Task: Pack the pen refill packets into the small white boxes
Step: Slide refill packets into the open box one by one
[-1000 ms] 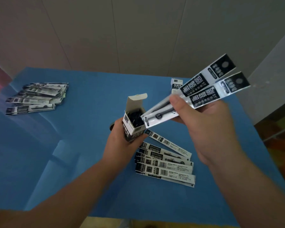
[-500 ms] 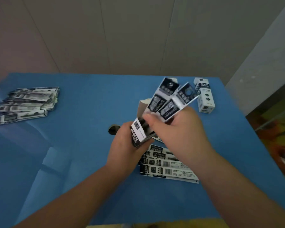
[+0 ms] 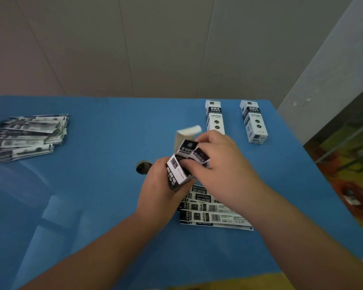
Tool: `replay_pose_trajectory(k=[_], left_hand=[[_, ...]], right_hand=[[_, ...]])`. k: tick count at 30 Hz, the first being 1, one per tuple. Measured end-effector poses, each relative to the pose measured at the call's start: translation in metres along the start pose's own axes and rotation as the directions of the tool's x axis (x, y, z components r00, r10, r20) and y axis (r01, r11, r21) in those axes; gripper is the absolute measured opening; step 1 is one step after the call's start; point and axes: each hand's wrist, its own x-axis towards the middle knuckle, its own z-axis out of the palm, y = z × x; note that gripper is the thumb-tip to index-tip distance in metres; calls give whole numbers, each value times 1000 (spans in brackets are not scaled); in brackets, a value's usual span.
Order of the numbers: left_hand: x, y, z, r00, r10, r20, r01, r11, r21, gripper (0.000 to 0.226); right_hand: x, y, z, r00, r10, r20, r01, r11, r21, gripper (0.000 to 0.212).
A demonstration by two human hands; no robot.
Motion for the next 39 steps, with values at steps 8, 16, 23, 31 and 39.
replay_pose_trajectory(k=[8, 16, 23, 31, 39], left_hand=[[-4, 3, -2, 999, -30, 18, 31, 999, -41, 34], [-3, 8, -4, 996, 88, 13, -87, 994, -67, 28], [-3, 1, -8, 999, -6, -48, 5, 999, -38, 51], [-5, 1, -9, 997, -60, -54, 53, 991, -119, 53], [-5, -1, -8, 997, -64, -47, 57, 990, -125, 52]], right_hand=[[8, -12, -19, 991, -3, 133, 14, 997, -77, 18], [12, -21, -12, 975, -41, 220, 97, 963, -250, 24], [8, 36, -18, 988, 111, -109, -58, 913, 404, 26], [15, 116, 42, 897, 295, 330, -122, 882, -456, 47], [14, 113, 50, 908, 208, 364, -38, 905, -424, 23]])
